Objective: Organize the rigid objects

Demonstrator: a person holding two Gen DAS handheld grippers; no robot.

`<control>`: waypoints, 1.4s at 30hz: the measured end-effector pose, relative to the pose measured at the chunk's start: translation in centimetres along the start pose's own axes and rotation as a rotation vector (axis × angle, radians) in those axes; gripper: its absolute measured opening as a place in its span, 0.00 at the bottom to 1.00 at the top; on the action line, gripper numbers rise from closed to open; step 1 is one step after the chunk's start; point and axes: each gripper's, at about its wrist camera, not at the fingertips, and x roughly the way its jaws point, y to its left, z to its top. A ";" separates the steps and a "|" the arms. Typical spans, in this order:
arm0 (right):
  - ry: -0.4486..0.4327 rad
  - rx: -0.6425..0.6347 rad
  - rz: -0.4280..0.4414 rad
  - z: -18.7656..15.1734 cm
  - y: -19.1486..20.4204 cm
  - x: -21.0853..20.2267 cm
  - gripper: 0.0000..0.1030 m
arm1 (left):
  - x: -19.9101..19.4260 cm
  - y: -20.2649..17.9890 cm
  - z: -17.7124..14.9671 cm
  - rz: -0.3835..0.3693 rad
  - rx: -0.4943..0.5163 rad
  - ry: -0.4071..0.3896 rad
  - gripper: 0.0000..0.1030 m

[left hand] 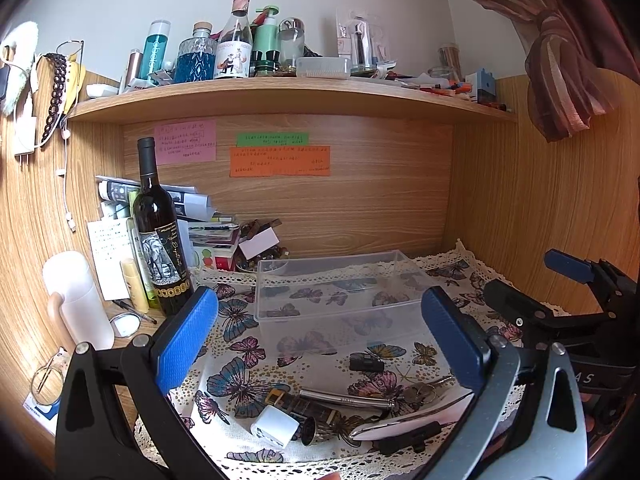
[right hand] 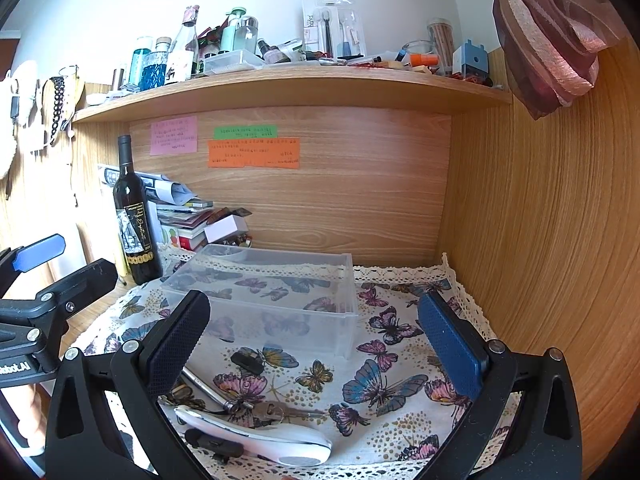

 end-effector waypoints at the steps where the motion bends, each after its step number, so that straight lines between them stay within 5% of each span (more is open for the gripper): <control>1: -0.001 0.000 0.000 0.0 0.0 0.0 1.00 | 0.0 0.0 0.0 -0.001 -0.001 0.001 1.00; 42: -0.003 0.001 0.006 0.0 0.2 -0.2 1.00 | -0.1 -0.2 0.5 -0.006 0.005 -0.005 1.00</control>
